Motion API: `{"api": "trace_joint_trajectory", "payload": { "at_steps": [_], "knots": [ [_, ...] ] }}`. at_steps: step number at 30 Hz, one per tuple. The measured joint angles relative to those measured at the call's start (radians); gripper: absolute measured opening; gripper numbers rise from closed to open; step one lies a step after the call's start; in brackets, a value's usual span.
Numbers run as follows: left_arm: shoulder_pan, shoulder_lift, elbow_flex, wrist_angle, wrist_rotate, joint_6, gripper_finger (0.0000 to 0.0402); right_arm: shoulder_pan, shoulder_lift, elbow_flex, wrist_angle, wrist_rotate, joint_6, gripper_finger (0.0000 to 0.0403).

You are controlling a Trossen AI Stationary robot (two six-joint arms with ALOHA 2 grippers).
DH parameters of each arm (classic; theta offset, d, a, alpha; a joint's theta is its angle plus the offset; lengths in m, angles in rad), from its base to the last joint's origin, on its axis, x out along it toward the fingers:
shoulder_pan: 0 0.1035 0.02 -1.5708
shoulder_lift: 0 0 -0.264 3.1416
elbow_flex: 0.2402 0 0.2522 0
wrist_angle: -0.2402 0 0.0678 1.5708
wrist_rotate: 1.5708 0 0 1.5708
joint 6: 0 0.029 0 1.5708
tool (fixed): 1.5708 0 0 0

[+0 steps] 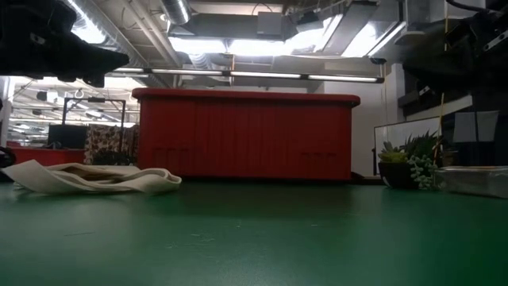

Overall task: Fold Laundry from Bin
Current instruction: Return to Home Position

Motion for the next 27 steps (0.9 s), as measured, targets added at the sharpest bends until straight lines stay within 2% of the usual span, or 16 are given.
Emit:
{"api": "trace_joint_trajectory", "payload": {
  "at_steps": [27],
  "knots": [
    [0.000,0.000,0.000,0.000,0.003,-0.002,0.0002,0.000,0.000,0.000,-0.002,0.000,0.022,0.0017]
  ]
}}
